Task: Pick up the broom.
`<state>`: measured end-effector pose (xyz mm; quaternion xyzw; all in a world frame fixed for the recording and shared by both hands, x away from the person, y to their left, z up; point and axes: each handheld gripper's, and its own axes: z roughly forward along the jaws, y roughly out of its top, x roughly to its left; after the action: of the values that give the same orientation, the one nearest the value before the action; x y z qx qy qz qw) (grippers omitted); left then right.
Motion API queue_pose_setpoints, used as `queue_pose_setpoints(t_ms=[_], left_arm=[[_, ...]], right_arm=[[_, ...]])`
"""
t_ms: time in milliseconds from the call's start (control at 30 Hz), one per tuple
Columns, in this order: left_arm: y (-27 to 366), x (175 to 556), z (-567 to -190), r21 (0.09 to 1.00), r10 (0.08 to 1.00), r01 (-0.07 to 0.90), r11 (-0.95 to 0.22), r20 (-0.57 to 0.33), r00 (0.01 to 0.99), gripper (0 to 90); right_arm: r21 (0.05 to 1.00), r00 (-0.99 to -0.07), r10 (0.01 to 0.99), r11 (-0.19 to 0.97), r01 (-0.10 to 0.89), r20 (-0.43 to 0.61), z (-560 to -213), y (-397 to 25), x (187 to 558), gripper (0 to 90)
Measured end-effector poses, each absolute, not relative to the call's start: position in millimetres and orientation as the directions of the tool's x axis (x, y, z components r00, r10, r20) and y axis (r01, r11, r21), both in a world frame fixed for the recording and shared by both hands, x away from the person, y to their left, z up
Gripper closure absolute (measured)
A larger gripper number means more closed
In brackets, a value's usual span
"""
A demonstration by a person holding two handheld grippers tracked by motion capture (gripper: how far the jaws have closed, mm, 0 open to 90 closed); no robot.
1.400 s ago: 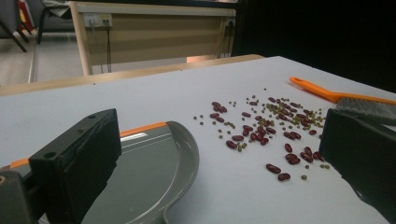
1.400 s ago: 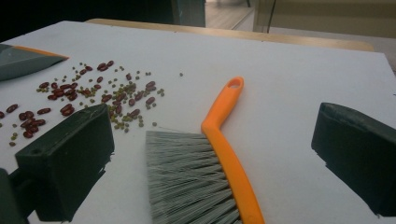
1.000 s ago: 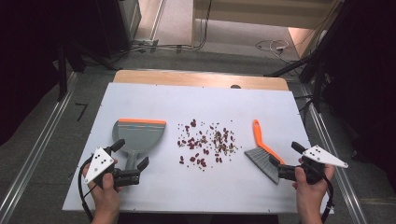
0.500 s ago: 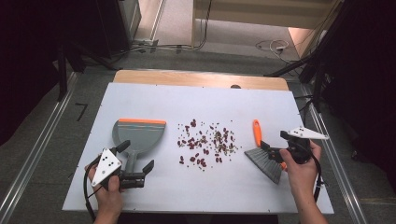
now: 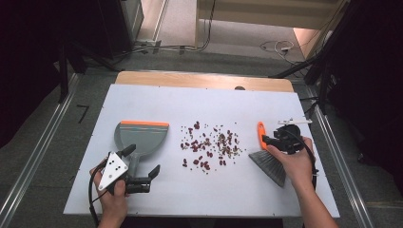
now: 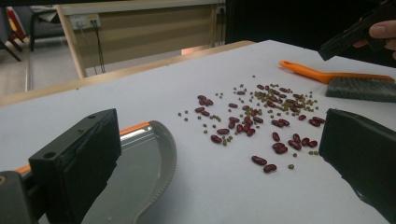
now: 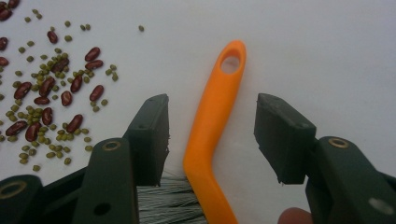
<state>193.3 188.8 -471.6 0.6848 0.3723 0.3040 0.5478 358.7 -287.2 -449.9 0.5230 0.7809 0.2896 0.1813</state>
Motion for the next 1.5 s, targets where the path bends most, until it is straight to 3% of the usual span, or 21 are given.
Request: queue_pose_setpoints(t_ms=[400, 767, 1100, 1300, 1500], left_arm=[[193, 193, -471, 0.977, 0.847, 0.177, -0.118, 0.006, 0.532, 0.0], [193, 193, -472, 0.977, 0.848, 0.177, -0.120, 0.008, 0.529, 0.0], [198, 194, -471, 0.978, 0.856, 0.178, -0.111, 0.003, 0.517, 0.0], [194, 194, -470, 0.977, 0.852, 0.175, -0.123, 0.013, 0.524, 0.0], [193, 194, -470, 0.977, 0.850, 0.173, -0.125, 0.015, 0.526, 0.0]], right_arm=[[0.518, -0.293, 0.953, 0.212, 0.828, 0.078, -458, -274, 377, 52.2], [0.419, -0.241, 0.971, 0.218, 0.881, 0.002, -471, -261, 389, 56.6], [0.372, -0.200, 0.979, 0.201, 0.906, -0.041, -472, -251, 393, 57.6], [0.344, -0.181, 0.983, 0.174, 0.923, -0.013, -471, -252, 397, 66.0], [0.352, -0.163, 0.986, 0.140, 0.926, 0.036, -471, -259, 397, 67.6]])
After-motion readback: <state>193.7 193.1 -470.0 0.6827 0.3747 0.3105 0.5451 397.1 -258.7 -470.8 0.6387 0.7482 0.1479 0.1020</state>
